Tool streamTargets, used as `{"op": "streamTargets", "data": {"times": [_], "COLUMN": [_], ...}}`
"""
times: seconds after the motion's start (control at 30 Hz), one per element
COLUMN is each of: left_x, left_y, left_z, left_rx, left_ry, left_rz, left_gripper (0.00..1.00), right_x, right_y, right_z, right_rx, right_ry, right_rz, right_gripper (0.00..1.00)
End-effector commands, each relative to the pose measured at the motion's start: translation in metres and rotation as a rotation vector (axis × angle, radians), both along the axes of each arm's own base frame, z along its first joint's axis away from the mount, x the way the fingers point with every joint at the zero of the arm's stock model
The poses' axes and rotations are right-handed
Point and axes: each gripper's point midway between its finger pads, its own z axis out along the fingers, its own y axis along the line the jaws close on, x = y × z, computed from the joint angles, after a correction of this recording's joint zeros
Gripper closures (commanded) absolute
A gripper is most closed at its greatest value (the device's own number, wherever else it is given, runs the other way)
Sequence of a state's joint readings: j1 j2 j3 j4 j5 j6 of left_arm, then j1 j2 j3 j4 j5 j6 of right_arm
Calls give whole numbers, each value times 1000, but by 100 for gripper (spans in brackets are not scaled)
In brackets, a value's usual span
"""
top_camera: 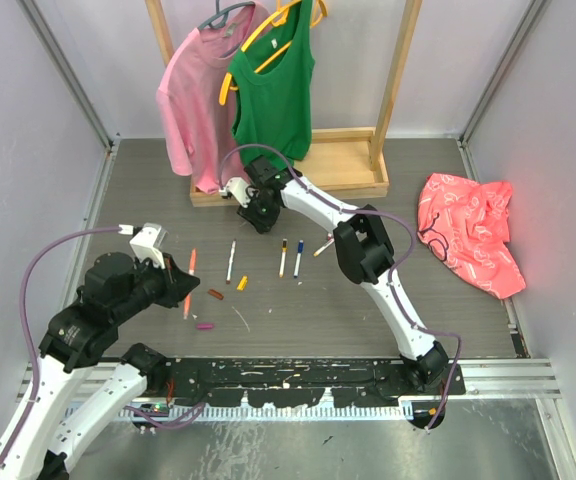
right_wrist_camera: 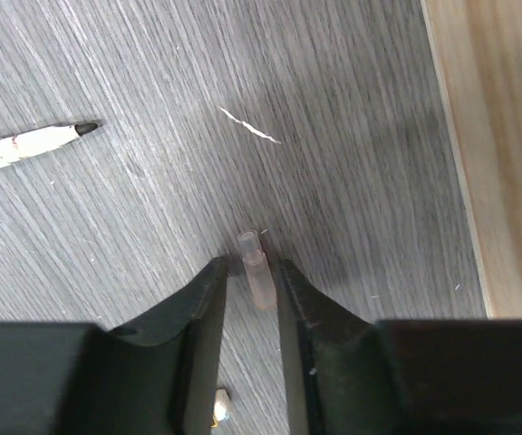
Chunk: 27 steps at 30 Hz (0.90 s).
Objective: Insert the pens into the pen caps
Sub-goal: Pick up the pen cap from the pen.
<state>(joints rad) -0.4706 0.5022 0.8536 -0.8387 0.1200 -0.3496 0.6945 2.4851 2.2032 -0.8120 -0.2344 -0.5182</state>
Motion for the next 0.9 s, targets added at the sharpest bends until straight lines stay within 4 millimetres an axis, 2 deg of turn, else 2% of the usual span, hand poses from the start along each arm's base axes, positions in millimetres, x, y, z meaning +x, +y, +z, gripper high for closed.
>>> {"op": "streamTargets", "data": {"times": [0.0,0.07,0.17,0.27,0.33,0.47,0.57,0.73,0.87], "left_x": [10,11,11,11,11,11,11,11,11], "left_y": [-3,-3,-2,1,1,0,-1,0,-1], "left_z": [13,12,12,14,15,14,14,13,12], "left_rx": [-21,-19,-15,-17,-20,-20,-19,-19,-20], "left_ry": [-58,-56,-56,-67,-73,-67,-65,-64,-60], "left_rz": [4,7,14,25,27,20,19,26,18], "left_gripper": [100,100,100,100,100,100,100,100,100], "right_x": [-2,-1,5,6,4,-9,-19,-52,-88], "right_y": [5,3,6,20,30,29,9,-42,-80], "right_z": [8,8,22,52,84,138,160,175,156], "right_rx": [10,2,20,89,167,310,377,438,440], "right_ry": [4,1,-19,-50,-70,-87,-117,-127,-65], "right_rz": [0,-19,-82,-111,-132,-212,-354,-585,-741], "right_gripper": [71,78,93,95,96,99,100,100,100]}}
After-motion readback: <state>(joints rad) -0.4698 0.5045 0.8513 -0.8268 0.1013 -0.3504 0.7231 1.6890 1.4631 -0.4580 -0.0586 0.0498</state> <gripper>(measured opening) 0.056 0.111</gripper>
